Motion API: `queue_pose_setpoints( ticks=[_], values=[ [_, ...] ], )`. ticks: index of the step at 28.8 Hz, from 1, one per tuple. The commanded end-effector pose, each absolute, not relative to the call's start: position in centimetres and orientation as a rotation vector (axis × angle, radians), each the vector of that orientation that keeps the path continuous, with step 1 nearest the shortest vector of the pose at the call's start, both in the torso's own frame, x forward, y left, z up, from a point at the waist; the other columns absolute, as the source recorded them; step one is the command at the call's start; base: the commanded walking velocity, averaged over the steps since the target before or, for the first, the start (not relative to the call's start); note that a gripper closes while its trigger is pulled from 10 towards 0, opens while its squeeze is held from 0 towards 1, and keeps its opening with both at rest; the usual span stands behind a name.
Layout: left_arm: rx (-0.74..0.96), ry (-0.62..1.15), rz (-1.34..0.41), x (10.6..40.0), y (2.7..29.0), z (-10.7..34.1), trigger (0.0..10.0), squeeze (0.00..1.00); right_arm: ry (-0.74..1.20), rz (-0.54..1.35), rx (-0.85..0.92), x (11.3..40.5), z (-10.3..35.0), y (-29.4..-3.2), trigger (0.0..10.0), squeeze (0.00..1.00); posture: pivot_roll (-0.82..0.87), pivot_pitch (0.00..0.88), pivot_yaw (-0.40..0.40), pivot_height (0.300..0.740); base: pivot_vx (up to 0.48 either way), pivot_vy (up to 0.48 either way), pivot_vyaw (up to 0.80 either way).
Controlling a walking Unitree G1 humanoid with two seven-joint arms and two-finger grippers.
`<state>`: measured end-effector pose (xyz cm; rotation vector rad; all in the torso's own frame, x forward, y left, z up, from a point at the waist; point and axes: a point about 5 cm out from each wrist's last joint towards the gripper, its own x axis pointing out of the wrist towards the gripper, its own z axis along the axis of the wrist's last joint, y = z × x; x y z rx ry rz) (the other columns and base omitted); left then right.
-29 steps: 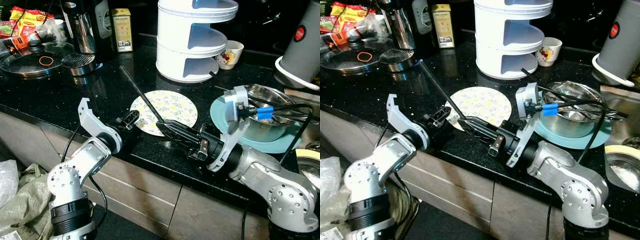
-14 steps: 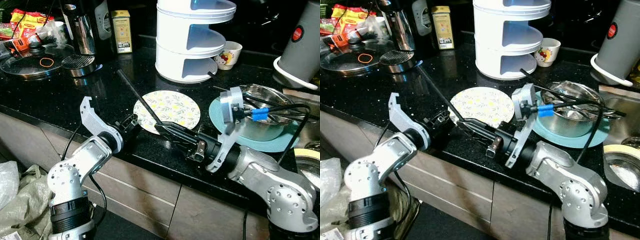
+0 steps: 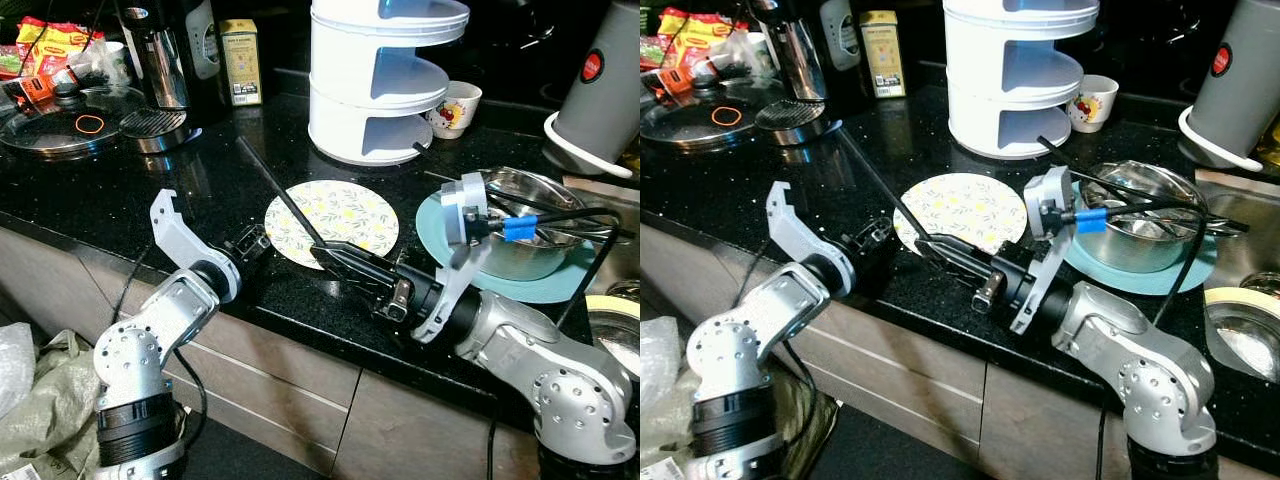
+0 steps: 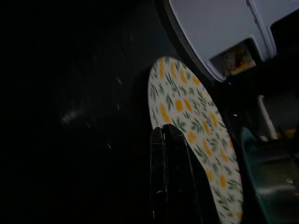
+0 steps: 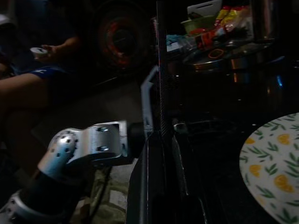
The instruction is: Kitchen organization
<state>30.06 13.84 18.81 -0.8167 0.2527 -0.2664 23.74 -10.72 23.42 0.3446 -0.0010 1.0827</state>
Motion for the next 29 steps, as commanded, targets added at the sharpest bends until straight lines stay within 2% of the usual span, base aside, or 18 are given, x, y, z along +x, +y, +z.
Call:
queue_pose_setpoints(
  ticks=[1,2,3,4,5,12,15,17,19,22,26,29],
  values=[
    [-0.758,0.205,-0.266,30.0,13.9,19.4,0.0,0.00,-0.006,1.045,0.329,24.2,23.4,-10.7,10.0,0.00,-0.01,0.031,0.000,0.740,0.000,0.000,0.00],
    [-0.758,0.205,-0.266,30.0,13.9,19.4,0.0,0.00,-0.006,1.045,0.329,24.2,23.4,-10.7,10.0,0.00,-0.01,0.031,0.000,0.740,0.000,0.000,0.00],
    [-0.750,0.176,-0.269,30.1,14.0,19.8,3.1,0.00,0.002,1.002,0.322,24.8,23.2,-10.7,10.0,0.00,-0.01,0.031,0.000,0.740,0.000,0.000,0.00],
    [-0.750,0.176,-0.269,30.1,14.0,19.8,3.1,0.00,0.002,1.002,0.322,24.8,23.2,-10.7,10.0,0.00,-0.01,0.031,0.000,0.740,0.000,0.000,0.00],
    [-0.743,0.154,-0.273,30.1,14.0,20.2,10.0,0.00,0.012,0.953,0.310,25.3,22.9,-10.8,10.0,0.00,-0.01,0.031,0.000,0.740,0.000,0.000,0.00],
    [-0.732,0.132,-0.267,30.2,14.1,20.4,10.0,0.00,-0.068,0.760,0.386,27.5,23.9,-12.3,10.0,0.00,0.00,0.029,0.002,0.740,0.000,0.000,0.00],
    [-0.720,0.089,-0.297,30.2,13.7,21.0,10.0,0.00,-0.233,0.549,0.456,29.1,27.4,-15.7,10.0,0.00,-0.01,0.023,0.004,0.740,0.000,0.000,0.00],
    [-0.718,0.053,-0.333,30.1,13.4,21.5,10.0,0.00,-0.265,0.481,0.457,29.5,28.2,-17.0,10.0,0.00,-0.01,0.023,0.004,0.740,0.000,0.000,0.00],
    [-0.722,0.030,-0.358,30.0,13.2,21.9,10.0,0.00,-0.283,0.449,0.452,29.6,28.6,-17.6,10.0,0.00,-0.01,0.023,0.004,0.740,0.000,0.000,0.00],
    [-0.755,-0.093,-0.508,28.9,12.0,24.5,10.0,0.00,-0.348,0.388,0.487,29.8,29.9,-19.3,10.0,0.00,-0.01,0.019,0.004,0.740,0.000,0.000,0.00],
    [-0.793,-0.204,-0.647,27.8,11.2,26.7,10.0,0.00,-0.399,0.357,0.483,29.9,31.5,-20.2,10.0,0.00,-0.01,0.015,0.005,0.740,0.000,0.000,-0.73],
    [-0.796,-0.217,-0.650,27.8,11.3,26.9,10.0,0.00,-0.408,0.340,0.477,30.0,32.0,-20.6,10.0,0.00,-0.01,0.016,0.005,0.740,0.000,0.000,-0.80]
  ],
)
